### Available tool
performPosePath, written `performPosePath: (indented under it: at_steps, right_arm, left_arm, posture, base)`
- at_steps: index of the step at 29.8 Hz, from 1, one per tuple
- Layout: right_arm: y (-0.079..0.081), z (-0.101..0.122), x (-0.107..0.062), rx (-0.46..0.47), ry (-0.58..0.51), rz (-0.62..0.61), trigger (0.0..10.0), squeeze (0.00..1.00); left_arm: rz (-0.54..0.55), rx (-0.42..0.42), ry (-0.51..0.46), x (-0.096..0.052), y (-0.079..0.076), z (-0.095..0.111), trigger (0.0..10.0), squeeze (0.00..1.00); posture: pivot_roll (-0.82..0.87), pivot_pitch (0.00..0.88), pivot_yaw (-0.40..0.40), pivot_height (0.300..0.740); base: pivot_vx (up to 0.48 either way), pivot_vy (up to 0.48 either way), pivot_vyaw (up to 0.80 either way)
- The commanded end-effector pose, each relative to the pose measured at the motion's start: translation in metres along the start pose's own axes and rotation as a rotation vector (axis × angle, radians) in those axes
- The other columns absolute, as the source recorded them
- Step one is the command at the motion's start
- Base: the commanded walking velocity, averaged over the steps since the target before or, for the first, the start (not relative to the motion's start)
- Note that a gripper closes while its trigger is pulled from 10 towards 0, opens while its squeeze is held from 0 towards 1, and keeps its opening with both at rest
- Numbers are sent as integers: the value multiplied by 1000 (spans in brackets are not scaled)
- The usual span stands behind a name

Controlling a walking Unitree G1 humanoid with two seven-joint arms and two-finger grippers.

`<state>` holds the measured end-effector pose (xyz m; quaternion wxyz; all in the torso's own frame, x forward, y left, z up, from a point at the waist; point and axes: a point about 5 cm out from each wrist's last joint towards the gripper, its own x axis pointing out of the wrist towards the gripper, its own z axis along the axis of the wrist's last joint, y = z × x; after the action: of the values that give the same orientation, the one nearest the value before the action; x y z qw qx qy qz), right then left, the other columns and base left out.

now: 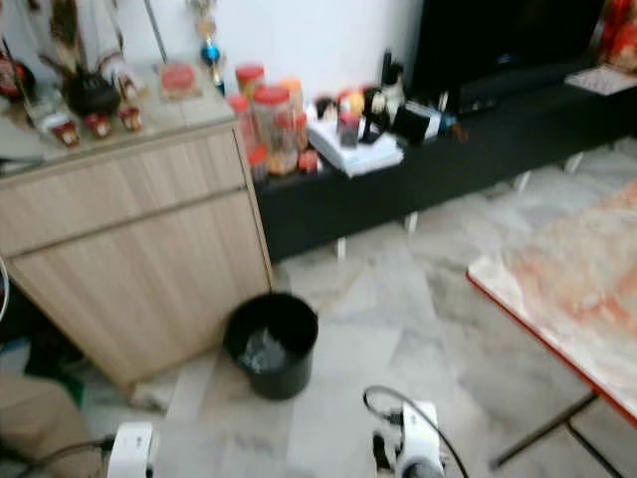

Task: Picking trash to rubbish bin

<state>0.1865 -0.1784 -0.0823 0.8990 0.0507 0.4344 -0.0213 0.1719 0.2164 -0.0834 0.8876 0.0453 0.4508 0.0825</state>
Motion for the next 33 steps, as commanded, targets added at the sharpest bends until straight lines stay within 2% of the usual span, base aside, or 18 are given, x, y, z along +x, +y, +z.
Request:
performPosePath:
  at_steps: [1, 6, 10, 24, 33]
  right_arm:
    - [13, 4, 2, -13, -14, 34, 10000, 0]
    - [11, 3, 2, -30, -14, 23, 10000, 0]
    - [11, 2, 2, -9, -11, 15, 10000, 0]
    - [14, 2, 2, -44, -2, 37, 10000, 0]
    - [15, 9, 3, -39, -23, 45, 10000, 0]
  left_arm:
    - [31, 17, 21, -1, 13, -5, 10000, 0]
    - [29, 18, 21, -1, 12, -5, 10000, 0]
    - [29, 18, 22, -1, 12, -5, 10000, 0]
    - [34, 2, 18, -1, 11, -5, 10000, 0]
    - [27, 8, 12, 0, 9, -2, 10000, 0]
  posture:
    - [48, 16, 51, 740]
    - [49, 17, 49, 740]
    - [50, 17, 48, 740]
    - [49, 16, 34, 740]
    - [38, 13, 39, 740]
  base:
    - [405, 0, 0]
    - [403, 0, 615]
    - [405, 0, 0]
    - [399, 0, 0]
    - [396, 0, 0]
